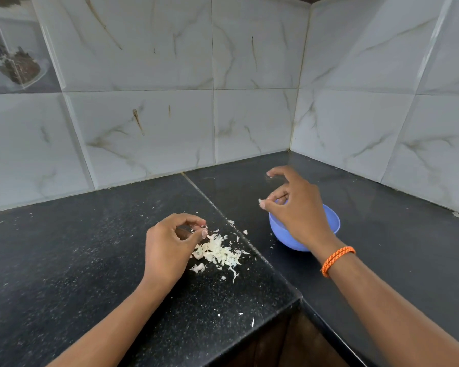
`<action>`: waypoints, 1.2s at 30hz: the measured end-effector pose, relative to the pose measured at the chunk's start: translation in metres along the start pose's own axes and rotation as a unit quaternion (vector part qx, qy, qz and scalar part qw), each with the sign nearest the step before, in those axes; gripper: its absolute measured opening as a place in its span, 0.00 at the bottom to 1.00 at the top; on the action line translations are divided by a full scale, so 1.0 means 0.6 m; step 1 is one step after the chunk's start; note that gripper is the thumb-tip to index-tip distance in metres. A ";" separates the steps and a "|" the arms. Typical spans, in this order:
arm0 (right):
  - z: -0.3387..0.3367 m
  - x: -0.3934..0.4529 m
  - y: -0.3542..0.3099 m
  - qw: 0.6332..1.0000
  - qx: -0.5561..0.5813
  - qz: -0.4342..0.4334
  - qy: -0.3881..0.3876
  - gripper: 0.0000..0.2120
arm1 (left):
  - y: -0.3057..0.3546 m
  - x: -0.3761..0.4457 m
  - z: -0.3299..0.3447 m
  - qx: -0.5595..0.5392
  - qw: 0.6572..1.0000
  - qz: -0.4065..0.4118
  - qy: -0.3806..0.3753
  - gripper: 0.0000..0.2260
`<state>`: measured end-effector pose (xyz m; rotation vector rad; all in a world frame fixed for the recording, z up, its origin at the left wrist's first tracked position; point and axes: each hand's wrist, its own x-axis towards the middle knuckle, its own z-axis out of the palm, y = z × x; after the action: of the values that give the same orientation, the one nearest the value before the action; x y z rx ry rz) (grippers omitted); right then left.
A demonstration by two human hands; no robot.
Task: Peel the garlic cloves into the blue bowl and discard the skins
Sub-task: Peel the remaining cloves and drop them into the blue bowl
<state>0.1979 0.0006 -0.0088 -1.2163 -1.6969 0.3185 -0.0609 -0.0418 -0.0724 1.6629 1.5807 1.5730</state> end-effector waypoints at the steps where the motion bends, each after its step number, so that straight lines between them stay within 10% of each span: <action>1: -0.008 0.006 0.010 0.999 -0.031 0.008 0.002 0.22 | 0.000 0.001 -0.001 0.003 1.000 0.003 -0.001 0.09; 9: -0.042 0.023 0.039 0.979 -0.191 0.059 -0.040 0.26 | -0.002 0.014 -0.012 0.039 0.998 -0.001 -0.051 0.09; 18: 0.015 -0.019 -0.027 0.990 -0.081 -0.073 -0.091 0.08 | -0.005 0.029 -0.025 0.074 0.997 0.029 -0.021 0.07; 23: 0.107 -0.064 -0.055 0.941 -0.180 -0.135 -0.254 0.09 | -0.032 0.044 -0.039 0.344 0.910 0.155 -0.175 0.24; 36: 0.167 -0.049 -0.044 0.929 -0.202 -0.096 -0.294 0.10 | -0.014 0.046 -0.056 0.331 0.904 0.084 -0.257 0.09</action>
<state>0.1008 -0.0052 -0.0555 -1.3102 -2.4788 0.2301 -0.1005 -0.0294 -0.0562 2.3588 1.7943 0.5490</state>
